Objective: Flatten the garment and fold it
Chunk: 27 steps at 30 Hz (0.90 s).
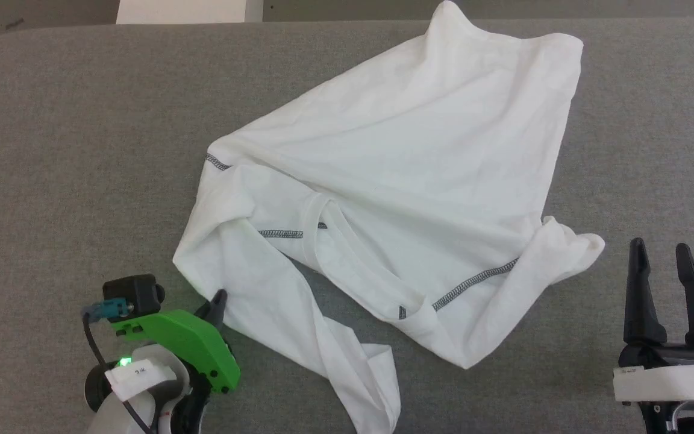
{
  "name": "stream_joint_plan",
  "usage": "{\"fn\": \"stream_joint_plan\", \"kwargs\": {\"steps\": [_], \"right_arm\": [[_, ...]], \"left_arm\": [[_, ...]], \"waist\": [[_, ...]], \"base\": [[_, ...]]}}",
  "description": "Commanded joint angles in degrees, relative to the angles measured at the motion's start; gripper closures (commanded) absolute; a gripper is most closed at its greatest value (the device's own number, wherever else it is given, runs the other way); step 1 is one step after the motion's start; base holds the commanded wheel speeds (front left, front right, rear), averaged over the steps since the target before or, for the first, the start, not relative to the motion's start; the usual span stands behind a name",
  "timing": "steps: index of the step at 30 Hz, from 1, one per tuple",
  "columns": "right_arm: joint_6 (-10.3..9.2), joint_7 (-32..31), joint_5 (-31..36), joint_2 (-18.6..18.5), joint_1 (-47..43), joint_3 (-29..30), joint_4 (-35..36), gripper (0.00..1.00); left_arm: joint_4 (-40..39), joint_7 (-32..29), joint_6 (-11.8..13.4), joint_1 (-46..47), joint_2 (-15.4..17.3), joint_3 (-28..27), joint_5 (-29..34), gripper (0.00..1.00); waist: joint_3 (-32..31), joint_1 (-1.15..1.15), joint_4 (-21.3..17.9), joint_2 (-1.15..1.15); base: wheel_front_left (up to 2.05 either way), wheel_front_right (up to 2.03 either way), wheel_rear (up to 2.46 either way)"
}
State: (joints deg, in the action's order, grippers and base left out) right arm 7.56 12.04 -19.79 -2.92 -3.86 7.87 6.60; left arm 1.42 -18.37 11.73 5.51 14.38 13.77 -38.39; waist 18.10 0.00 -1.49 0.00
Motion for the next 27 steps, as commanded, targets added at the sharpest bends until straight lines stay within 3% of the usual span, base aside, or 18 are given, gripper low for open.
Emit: {"fn": "stream_joint_plan", "kwargs": {"steps": [1,5,10,15,19,20,21,22,23,27], "right_arm": [[-0.08,-0.06,0.02,0.04,-0.49,0.09,0.04,0.00],[-0.08,-0.11,0.01,0.04,-0.90,0.23,-0.17,0.00],[-0.08,-0.08,-0.10,0.04,-1.45,0.16,-0.07,0.00],[-0.08,-0.03,-0.09,0.04,-1.54,0.04,-0.14,0.00],[-0.08,-0.13,0.01,0.04,-1.35,-0.17,-0.26,0.00],[-0.08,-0.18,0.06,0.04,-1.29,-0.20,-0.27,0.00],[-0.08,-0.23,0.11,0.04,-1.22,-0.21,-0.28,0.00],[-0.08,-0.32,0.19,0.04,-1.12,-0.28,-0.29,0.00],[-0.08,-0.36,0.23,0.04,-1.03,-0.31,-0.28,0.00],[-0.08,-0.46,0.36,0.04,-0.92,-0.12,-0.23,0.00]], "left_arm": [[1.17,0.60,-0.31,0.32,0.02,0.28,0.06,1.00],[-3.26,2.71,0.61,1.12,3.99,-2.66,2.36,1.00],[-10.38,4.13,3.15,1.26,13.15,-8.58,8.03,1.00],[-10.23,3.87,3.88,-0.28,21.36,-10.02,15.14,1.00],[-5.66,6.70,3.59,-0.46,22.02,-9.11,17.29,1.00],[-4.01,7.51,3.83,-0.26,20.73,-9.14,16.49,0.99],[-2.73,8.09,3.87,-0.16,19.71,-9.06,15.83,0.60],[-1.33,8.85,3.59,-0.05,18.76,-8.64,15.36,0.50],[-0.52,9.65,3.50,0.22,17.58,-8.61,14.54,0.00],[1.28,12.95,2.49,1.16,13.88,-8.88,11.37,0.00]], "waist": [[-0.51,0.00,0.02,0.00],[-1.41,0.00,0.14,0.00],[-1.90,0.00,0.35,0.00],[-1.65,0.00,0.40,0.00],[-1.20,0.00,0.50,0.00],[-1.06,0.00,0.56,0.00],[-0.95,0.00,0.58,0.00],[-0.79,0.00,0.53,0.00],[-0.69,0.00,0.52,0.00],[-0.66,0.00,0.71,0.00]], "base": [[0.00,0.00,0.00],[0.00,0.00,0.00],[0.00,0.00,0.00],[0.00,0.00,0.00],[0.00,0.00,0.00],[0.00,0.00,0.00],[0.00,0.00,0.00],[0.00,0.00,0.00],[0.00,0.00,0.00],[0.00,0.00,0.00]]}}
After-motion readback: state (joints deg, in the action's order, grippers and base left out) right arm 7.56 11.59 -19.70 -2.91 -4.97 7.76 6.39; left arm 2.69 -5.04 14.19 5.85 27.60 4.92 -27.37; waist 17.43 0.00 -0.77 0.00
